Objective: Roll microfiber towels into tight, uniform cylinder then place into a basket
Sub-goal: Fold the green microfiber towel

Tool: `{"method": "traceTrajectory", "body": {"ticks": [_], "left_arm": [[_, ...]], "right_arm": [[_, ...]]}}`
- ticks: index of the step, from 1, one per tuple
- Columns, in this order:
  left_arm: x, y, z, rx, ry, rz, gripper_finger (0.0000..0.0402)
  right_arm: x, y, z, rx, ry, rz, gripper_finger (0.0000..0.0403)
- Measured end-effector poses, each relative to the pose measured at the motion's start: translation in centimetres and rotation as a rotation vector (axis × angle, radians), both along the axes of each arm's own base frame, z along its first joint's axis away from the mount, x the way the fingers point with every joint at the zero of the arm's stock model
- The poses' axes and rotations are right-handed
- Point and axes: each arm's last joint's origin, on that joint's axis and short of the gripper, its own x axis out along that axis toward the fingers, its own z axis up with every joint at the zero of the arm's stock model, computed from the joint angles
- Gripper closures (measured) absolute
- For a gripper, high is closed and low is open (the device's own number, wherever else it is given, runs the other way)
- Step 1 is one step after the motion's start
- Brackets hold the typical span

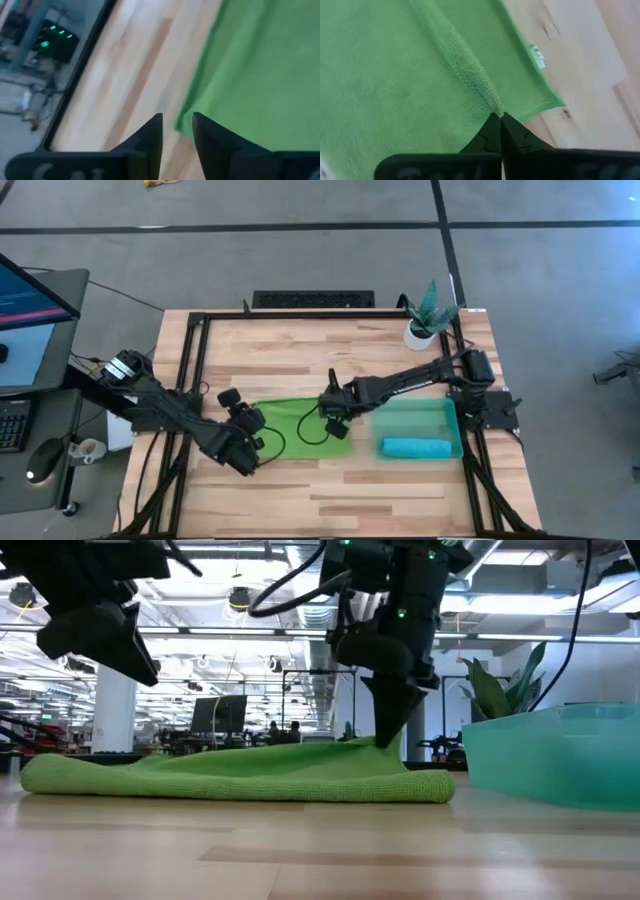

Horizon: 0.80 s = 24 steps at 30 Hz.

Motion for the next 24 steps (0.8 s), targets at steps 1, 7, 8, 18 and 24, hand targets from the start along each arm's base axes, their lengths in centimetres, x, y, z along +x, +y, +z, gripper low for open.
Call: {"method": "traceTrajectory", "body": {"ticks": [1,7,8,18,24], "left_arm": [[-0.1,0.2,0.0,0.005,0.007,0.015,0.0298],[-0.1,0.3,-0.1,-0.034,0.017,0.049,0.0290],[-0.1,0.3,-0.1,-0.039,0.010,0.049,0.0290],[0.4,-1.1,-0.4,-0.169,0.043,-0.044,0.0299],[0.8,-1.6,-0.4,-0.192,0.019,-0.102,0.0299]], "right_arm": [[0.0,-0.2,0.0,0.005,0.000,-0.015,0.0390],[0.1,-1.5,0.0,0.106,0.003,-0.110,0.0381],[0.1,-1.9,-0.1,0.135,0.008,-0.130,0.0380],[0.3,-4.2,0.0,0.144,-0.012,-0.241,0.0359],[0.3,-4.2,0.0,0.139,-0.010,-0.229,0.0312]]}}
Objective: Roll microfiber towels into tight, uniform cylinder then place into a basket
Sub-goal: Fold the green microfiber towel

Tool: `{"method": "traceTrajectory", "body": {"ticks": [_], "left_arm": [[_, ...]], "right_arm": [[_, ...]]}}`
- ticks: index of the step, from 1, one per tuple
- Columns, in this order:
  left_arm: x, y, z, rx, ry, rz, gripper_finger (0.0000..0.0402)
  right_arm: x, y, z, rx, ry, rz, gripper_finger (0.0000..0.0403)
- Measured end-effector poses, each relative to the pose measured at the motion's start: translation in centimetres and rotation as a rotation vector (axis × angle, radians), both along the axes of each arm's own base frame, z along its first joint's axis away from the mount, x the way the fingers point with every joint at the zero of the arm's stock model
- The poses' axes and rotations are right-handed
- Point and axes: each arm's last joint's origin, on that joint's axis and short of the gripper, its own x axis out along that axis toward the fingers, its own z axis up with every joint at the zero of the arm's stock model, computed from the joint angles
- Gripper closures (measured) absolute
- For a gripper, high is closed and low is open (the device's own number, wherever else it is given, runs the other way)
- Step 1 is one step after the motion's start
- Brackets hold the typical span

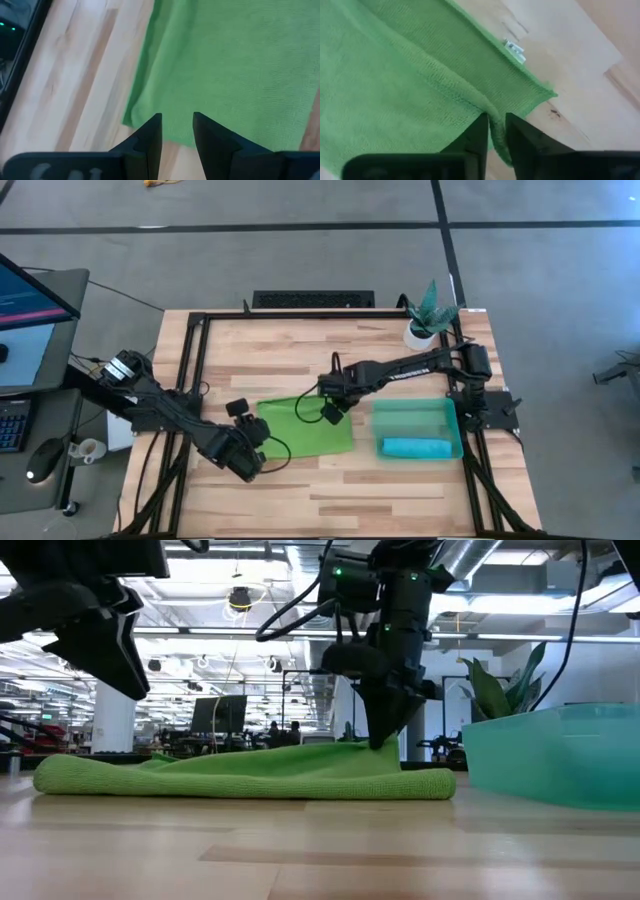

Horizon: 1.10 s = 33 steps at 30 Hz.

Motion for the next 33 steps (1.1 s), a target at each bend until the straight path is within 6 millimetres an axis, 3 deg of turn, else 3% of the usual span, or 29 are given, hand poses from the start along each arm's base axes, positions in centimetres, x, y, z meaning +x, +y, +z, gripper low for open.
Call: {"method": "traceTrajectory", "body": {"ticks": [7,13,16,20,28,33], "left_arm": [[0.5,-0.3,0.0,0.004,-0.005,-0.072,0.0299],[1.1,-0.1,0.1,-0.011,-0.034,-0.076,0.0299],[1.2,0.5,-0.8,-0.011,-0.068,-0.044,0.0300],[1.4,1.5,-2.5,-0.044,-0.125,0.002,0.0300],[3.9,3.9,-3.8,-0.186,-0.246,-0.047,0.0300],[3.9,5.6,-5.0,-0.262,-0.208,-0.082,0.0300]], "right_arm": [[-0.2,-0.5,0.2,-0.003,0.022,0.059,0.0253],[-0.8,-1.8,3.4,-0.062,-0.007,0.128,0.0226],[-1.3,-1.6,5.0,-0.110,-0.050,0.221,0.0222],[-1.8,0.1,5.5,-0.147,-0.094,0.300,0.0223],[-2.4,5.8,1.8,-0.110,-0.224,0.369,0.0237],[-2.4,9.1,0.8,-0.070,-0.394,0.390,0.0243]]}}
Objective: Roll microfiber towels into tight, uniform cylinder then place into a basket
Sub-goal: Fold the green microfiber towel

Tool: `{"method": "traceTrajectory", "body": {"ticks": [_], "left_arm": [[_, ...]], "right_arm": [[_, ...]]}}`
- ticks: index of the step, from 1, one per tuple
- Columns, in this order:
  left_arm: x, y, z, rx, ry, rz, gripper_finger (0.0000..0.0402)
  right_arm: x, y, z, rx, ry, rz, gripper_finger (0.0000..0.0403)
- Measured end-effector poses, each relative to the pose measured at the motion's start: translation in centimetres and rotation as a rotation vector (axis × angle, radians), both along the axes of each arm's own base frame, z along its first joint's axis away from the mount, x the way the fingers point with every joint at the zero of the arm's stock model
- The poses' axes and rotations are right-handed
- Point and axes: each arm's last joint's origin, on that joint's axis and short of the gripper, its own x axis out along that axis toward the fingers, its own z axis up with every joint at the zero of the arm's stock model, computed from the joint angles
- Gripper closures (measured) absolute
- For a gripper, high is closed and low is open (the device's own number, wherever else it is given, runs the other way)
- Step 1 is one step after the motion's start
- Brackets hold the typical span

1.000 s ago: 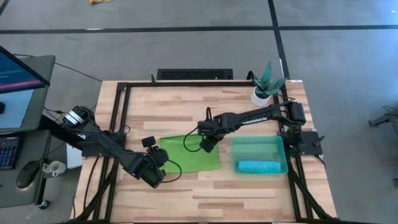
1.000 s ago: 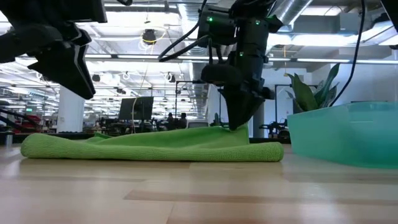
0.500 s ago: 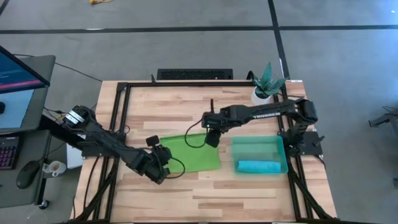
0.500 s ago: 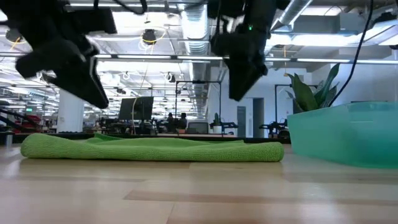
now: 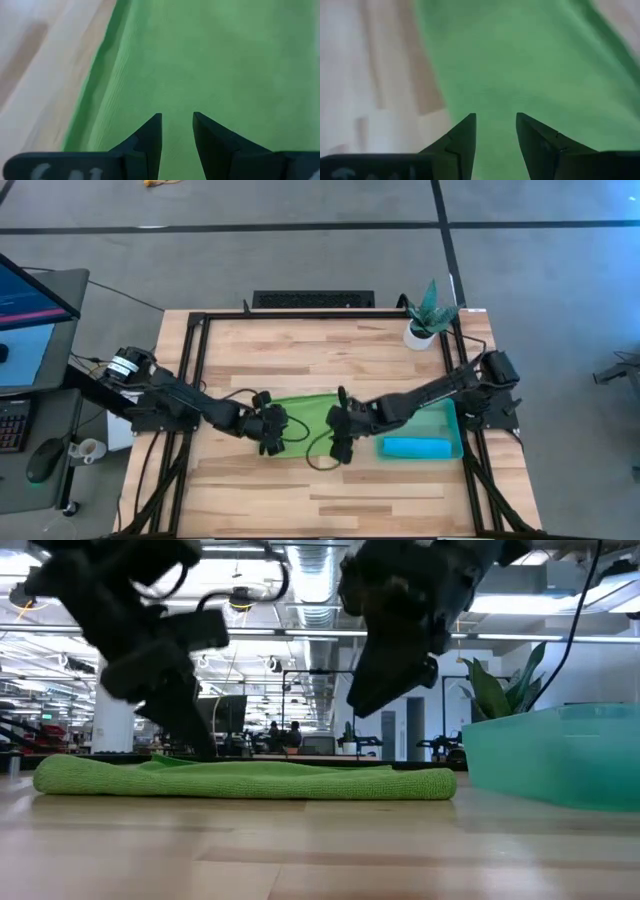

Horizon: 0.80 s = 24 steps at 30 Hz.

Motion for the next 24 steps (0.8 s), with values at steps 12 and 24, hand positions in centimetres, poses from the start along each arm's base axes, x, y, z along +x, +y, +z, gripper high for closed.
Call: {"method": "traceTrajectory", "body": {"ticks": [12,24], "left_arm": [[-2.0,1.5,-2.7,-0.139,-0.017,0.123,0.0300],[-2.6,-0.5,-2.8,-0.487,-0.075,0.406,0.0299]], "right_arm": [[-0.1,0.4,-1.0,0.047,0.021,-0.021,0.0249],[1.0,-3.6,-3.2,0.087,0.108,-0.136,0.0285]]}}
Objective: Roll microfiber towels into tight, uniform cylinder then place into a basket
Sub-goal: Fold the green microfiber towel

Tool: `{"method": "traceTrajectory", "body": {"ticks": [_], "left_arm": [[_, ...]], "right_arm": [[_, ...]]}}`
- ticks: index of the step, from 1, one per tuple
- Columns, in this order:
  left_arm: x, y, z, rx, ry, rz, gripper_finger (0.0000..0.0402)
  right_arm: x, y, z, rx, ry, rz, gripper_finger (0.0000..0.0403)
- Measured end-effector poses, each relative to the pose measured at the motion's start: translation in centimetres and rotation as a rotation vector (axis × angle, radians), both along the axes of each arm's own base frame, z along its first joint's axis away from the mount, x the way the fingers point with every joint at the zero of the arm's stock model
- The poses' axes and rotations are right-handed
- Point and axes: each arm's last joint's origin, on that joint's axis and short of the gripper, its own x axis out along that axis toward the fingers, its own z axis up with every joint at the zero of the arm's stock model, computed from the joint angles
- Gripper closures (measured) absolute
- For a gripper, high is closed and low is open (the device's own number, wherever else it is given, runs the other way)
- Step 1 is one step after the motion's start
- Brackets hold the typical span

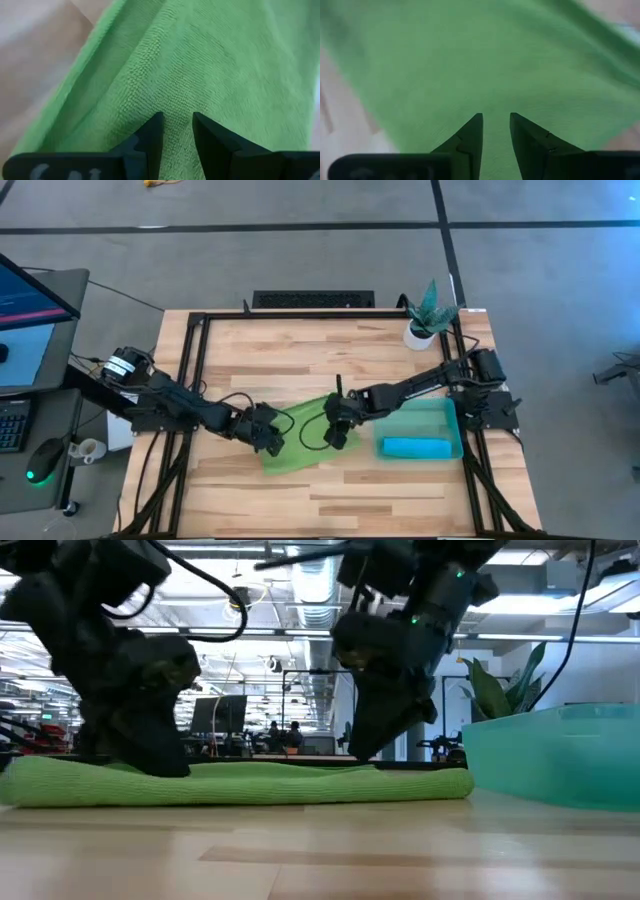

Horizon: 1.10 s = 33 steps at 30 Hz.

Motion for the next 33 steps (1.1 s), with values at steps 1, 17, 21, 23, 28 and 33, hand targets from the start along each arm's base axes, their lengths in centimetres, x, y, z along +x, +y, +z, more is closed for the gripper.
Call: {"method": "traceTrajectory", "body": {"ticks": [1,17,21,23,28,33], "left_arm": [[-0.1,-0.3,0.0,-0.015,0.004,-0.014,0.0299],[3.8,-1.3,4.4,0.450,-0.067,-0.394,0.0299],[5.3,1.1,5.0,0.497,-0.112,-0.505,0.0299],[6.1,2.4,5.0,0.454,-0.148,-0.534,0.0299],[7.4,5.0,3.8,0.427,-0.164,-0.617,0.0299],[7.8,7.0,1.8,0.385,-0.103,-0.627,0.0299]], "right_arm": [[0.0,-0.4,0.0,0.000,0.004,-0.011,0.0288],[-2.6,-0.6,4.0,-0.146,0.032,-0.026,0.0296],[-2.6,0.6,4.7,-0.136,-0.026,0.005,0.0296],[-2.6,0.9,4.8,-0.143,-0.038,0.014,0.0295],[-2.7,1.0,4.7,-0.186,-0.021,0.044,0.0295],[-3.1,0.1,4.7,-0.202,0.021,0.042,0.0295]]}}
